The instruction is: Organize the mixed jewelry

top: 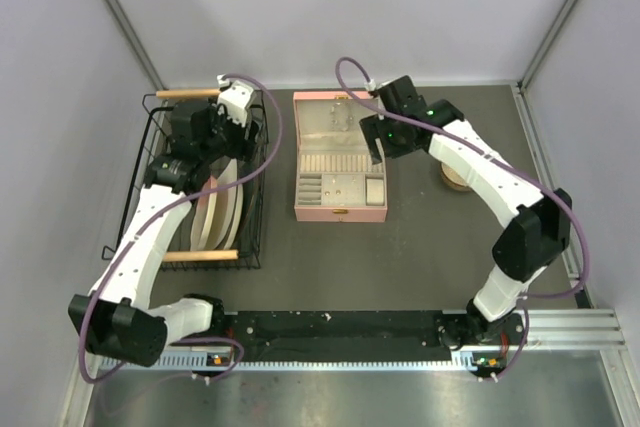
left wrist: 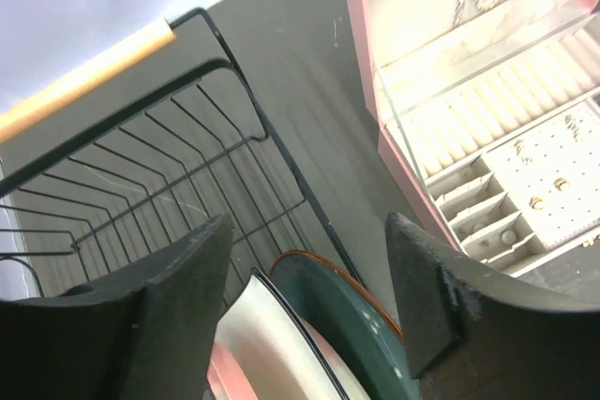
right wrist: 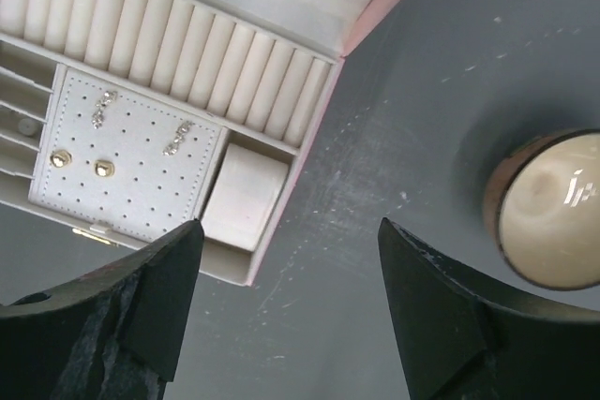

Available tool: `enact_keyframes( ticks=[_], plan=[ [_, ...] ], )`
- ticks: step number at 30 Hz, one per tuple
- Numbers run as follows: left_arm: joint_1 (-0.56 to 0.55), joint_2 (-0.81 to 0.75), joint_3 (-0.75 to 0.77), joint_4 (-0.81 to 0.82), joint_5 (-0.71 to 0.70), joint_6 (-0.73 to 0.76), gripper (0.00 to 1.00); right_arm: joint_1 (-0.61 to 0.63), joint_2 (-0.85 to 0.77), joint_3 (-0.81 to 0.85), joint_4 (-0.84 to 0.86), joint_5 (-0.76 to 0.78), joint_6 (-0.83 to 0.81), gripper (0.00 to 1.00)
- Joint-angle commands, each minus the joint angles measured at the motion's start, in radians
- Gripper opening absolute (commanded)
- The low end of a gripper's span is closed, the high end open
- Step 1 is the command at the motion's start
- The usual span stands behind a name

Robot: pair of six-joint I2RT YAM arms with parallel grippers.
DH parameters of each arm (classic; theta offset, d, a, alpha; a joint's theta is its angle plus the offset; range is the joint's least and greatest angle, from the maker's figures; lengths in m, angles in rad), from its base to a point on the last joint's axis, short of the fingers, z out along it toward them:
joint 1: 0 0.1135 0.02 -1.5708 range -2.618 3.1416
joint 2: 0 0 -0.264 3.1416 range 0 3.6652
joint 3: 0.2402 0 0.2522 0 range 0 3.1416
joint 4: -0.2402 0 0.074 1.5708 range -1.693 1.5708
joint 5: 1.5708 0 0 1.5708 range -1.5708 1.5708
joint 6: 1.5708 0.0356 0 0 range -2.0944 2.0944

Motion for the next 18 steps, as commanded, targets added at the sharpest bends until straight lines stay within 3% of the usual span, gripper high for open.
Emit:
enact_keyframes(
  ticks=[1,3,5,18],
  plan=[
    [0.005,-0.065,-0.038,0.138,0.037,-0.025,0.74,-0.05,-0.106,0.072,0.004,-0.069,-0.103,0.79],
    [0.005,-0.076,-0.057,0.171,0.037,-0.045,0.77,-0.083,-0.124,0.071,0.016,-0.117,-0.114,0.83],
    [0.005,-0.073,-0.058,0.178,0.049,-0.064,0.78,-0.103,-0.146,0.063,0.045,-0.149,-0.135,0.99],
    [0.005,-0.056,-0.018,0.215,0.14,-0.102,0.98,-0.209,-0.137,0.003,0.226,-0.318,-0.315,0.99]
  ],
)
